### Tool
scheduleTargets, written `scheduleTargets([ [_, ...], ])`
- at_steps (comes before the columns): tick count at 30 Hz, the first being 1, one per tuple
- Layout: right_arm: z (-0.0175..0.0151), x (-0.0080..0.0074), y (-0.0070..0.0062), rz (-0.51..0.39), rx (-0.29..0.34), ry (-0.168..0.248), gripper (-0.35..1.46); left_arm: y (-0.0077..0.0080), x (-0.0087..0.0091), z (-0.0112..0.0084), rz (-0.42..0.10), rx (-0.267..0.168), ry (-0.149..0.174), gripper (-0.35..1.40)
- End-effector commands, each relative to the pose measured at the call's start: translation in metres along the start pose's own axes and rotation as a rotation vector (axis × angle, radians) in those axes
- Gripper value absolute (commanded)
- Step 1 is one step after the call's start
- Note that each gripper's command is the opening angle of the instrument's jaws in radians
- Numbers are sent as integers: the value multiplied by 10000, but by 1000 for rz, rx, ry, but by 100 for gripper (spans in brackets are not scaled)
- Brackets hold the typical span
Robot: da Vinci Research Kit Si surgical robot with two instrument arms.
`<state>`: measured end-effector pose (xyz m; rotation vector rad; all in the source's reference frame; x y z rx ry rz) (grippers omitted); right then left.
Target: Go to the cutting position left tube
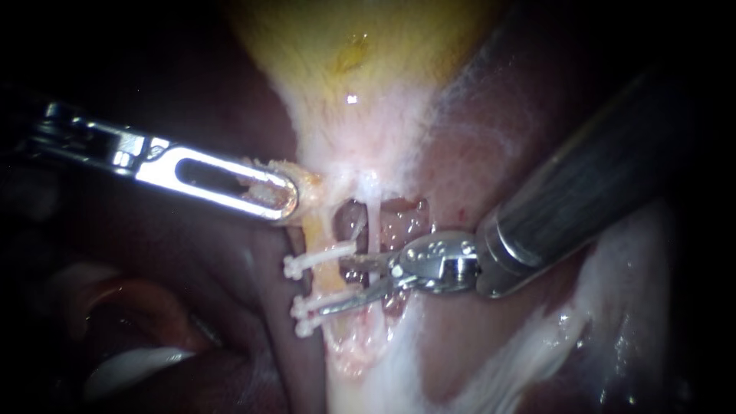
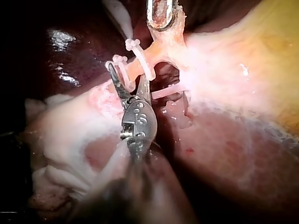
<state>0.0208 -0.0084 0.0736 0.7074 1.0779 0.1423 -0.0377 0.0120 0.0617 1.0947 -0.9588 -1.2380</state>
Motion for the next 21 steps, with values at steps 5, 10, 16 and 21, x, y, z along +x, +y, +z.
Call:
scheduleTargets([
  [5,13,12,-2,36,39,37,144,0,-1,1,0,0,0,-35],
  [10,25,21,2,64,51,50,144,2,-2,2,0,0,0,-35],
  [16,33,24,8,122,46,51,140,1,-3,4,0,-1,-2,-35],
  [21,36,25,10,147,36,56,139,1,-3,5,0,-3,-5,-35],
])
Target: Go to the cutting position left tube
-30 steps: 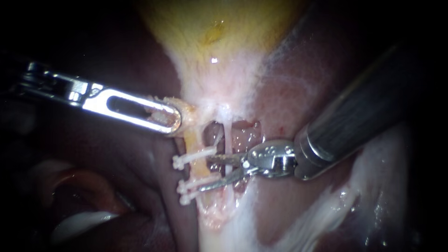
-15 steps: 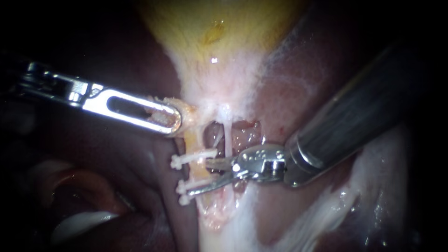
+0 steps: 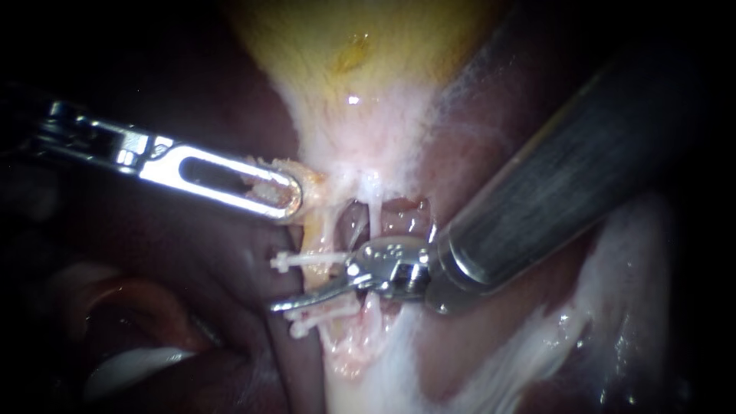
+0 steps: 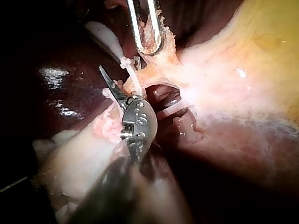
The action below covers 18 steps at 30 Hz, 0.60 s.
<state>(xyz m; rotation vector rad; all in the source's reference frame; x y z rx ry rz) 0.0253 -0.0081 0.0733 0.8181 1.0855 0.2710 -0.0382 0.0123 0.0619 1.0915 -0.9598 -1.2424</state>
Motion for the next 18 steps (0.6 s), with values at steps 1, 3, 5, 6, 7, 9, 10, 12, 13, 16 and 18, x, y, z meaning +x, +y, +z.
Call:
scheduleTargets([
  [1,1,0,1,1,0,-1,139,0,0,0,1,-1,-1,-35],
  [3,2,1,1,7,-1,-1,139,0,0,0,1,-1,-1,-35],
  [5,2,1,1,7,-1,-1,139,0,0,0,1,-1,-1,-35],
  [6,2,1,1,7,-1,0,139,0,0,1,1,-1,-1,-35],
  [7,2,1,1,7,-1,0,139,0,0,1,1,-1,-1,-35],
  [9,2,1,1,7,-1,0,139,0,0,1,1,-1,-1,-35],
  [10,2,1,1,7,-1,0,139,0,0,1,1,-1,-1,-35],
  [12,2,1,1,7,-1,-1,139,0,0,1,1,-1,-1,-35],
  [13,1,1,1,7,-1,-1,139,0,0,1,1,-1,-1,-35],
  [16,1,0,1,7,-1,-1,139,0,0,1,1,-1,-1,-35],
  [18,1,0,1,7,0,-1,139,1,0,1,1,-1,0,-35],
])
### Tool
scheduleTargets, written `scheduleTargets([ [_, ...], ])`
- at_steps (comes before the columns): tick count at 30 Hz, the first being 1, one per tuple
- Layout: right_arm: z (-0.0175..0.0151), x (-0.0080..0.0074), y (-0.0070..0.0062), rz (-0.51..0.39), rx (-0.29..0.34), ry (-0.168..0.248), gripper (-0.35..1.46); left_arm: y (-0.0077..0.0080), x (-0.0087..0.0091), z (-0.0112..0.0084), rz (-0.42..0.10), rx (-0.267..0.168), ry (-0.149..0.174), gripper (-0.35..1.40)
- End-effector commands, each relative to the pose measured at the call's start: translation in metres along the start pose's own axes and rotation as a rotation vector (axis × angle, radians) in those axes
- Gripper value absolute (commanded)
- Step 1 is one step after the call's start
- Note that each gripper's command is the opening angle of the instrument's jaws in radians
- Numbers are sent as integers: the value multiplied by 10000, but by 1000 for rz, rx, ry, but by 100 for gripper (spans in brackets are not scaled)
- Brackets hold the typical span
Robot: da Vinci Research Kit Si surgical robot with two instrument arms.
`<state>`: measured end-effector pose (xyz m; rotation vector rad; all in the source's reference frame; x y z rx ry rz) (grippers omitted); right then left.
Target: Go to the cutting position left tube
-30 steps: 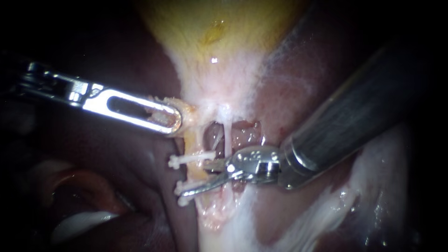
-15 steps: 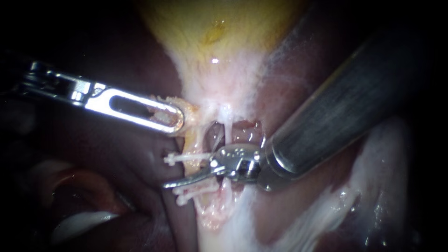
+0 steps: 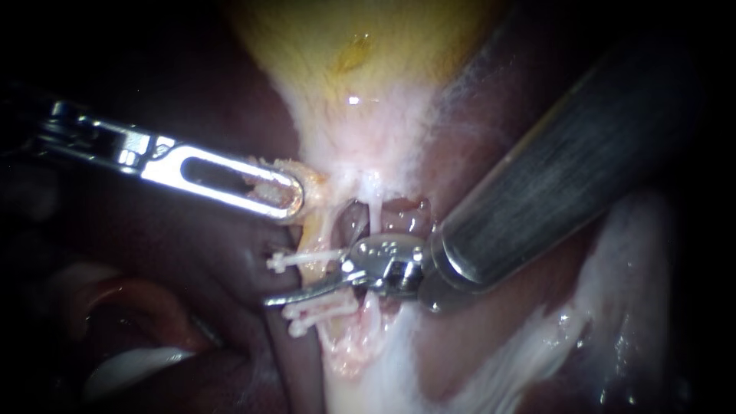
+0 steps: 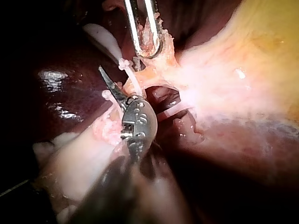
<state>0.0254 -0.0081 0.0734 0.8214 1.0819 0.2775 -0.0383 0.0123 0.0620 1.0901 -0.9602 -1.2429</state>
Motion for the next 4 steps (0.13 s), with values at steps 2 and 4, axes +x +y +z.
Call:
scheduleTargets([
  [2,-1,0,0,-1,1,0,139,0,0,0,0,0,1,-35],
  [4,-1,0,0,-1,0,-3,139,1,-1,0,0,0,1,-35],
])
